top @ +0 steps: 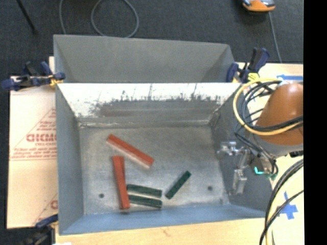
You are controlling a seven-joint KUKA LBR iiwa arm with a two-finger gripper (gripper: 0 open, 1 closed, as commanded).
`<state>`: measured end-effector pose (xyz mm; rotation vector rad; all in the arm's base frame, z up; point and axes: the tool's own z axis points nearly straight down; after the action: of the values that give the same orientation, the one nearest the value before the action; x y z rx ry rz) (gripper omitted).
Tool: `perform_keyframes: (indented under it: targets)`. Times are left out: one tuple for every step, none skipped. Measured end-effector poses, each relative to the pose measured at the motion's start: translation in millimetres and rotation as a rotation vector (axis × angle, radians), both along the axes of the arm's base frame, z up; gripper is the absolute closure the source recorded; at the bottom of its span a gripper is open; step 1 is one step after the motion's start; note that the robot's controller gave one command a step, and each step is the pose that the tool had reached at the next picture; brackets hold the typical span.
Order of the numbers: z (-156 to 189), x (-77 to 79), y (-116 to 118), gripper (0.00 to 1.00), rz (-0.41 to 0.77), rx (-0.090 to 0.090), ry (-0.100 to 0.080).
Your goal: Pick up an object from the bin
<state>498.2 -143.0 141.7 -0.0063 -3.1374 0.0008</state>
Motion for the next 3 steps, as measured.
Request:
perform_keyframes:
  targets:
    - [-55,-4.3,84,0.00,0.008,0.005,-0.002]
    - [-72,-2.6,135,0.00,-0.044,0.003,-0.005]
    - [-71,-1.9,131,1.00,-0.044,0.000,-0.007]
